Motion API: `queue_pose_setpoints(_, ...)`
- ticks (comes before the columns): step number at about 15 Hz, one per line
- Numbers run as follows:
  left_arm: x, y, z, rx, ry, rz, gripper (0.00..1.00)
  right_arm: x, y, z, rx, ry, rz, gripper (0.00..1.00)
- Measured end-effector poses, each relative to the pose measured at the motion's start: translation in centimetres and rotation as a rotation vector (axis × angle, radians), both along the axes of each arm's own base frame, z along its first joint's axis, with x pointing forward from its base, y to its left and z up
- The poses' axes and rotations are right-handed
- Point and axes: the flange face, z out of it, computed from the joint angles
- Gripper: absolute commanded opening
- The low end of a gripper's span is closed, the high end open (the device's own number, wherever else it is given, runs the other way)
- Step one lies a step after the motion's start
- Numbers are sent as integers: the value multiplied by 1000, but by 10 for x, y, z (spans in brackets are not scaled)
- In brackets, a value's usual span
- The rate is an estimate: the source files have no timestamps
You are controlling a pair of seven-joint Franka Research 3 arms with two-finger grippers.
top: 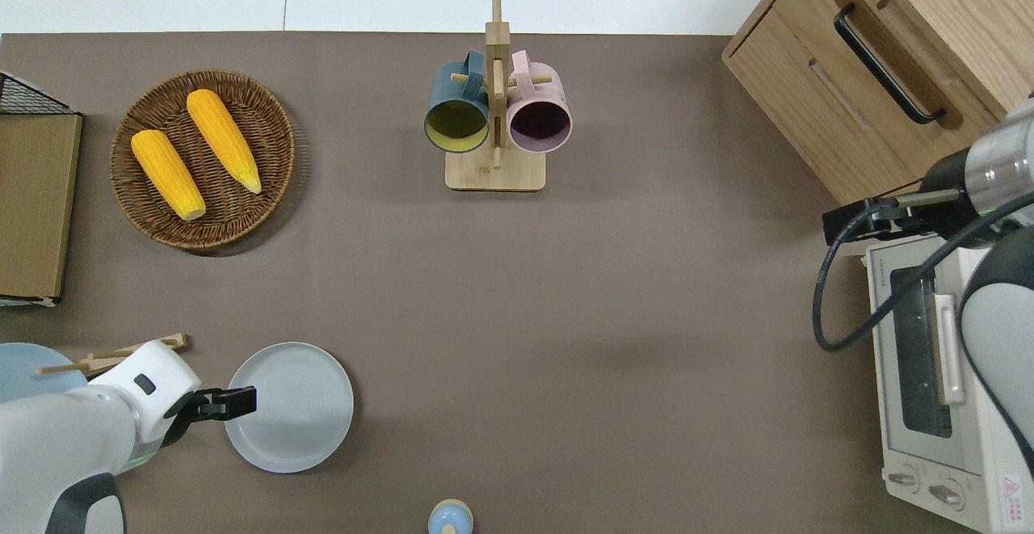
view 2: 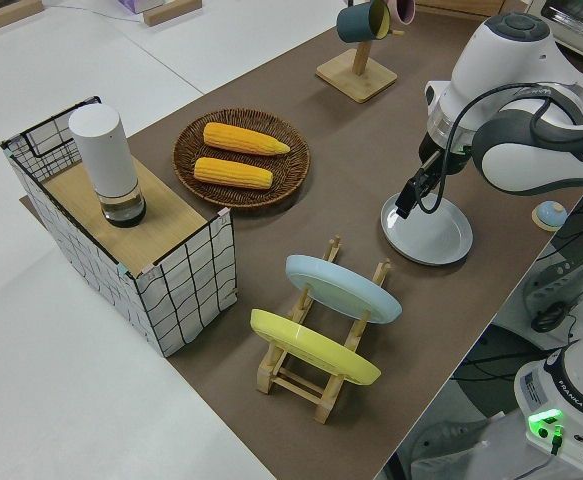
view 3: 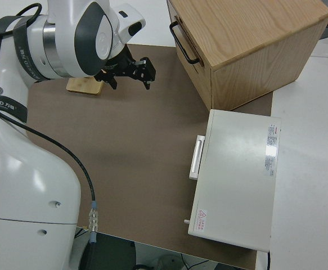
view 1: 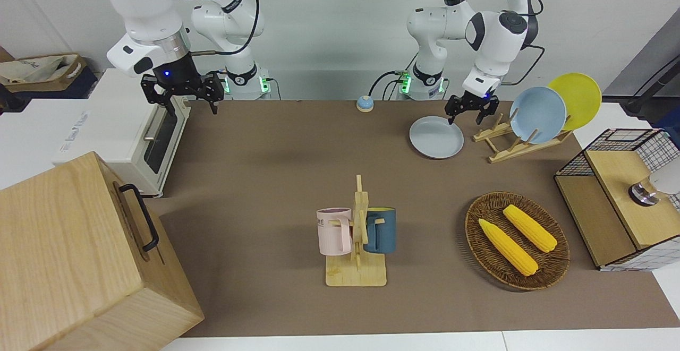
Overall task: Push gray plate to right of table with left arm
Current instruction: 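Move the left gripper down against the gray plate's near edge, then press the left gripper on the gray plate's rim, begin pushing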
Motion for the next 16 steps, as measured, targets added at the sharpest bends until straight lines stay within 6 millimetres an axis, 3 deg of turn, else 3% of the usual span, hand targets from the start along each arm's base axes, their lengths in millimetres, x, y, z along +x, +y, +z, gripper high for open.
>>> queue_pose_setpoints(7,-5,2,-44,6,-20,-7,991,0,0,0,0,0,0,983)
queue_pose_setpoints(12,-5,26,-84,22,-35,-21,991,0,0,0,0,0,0,983)
queue_pose_setpoints(16,-3,30,-98,26,-25,-27,987,0,0,0,0,0,0,983)
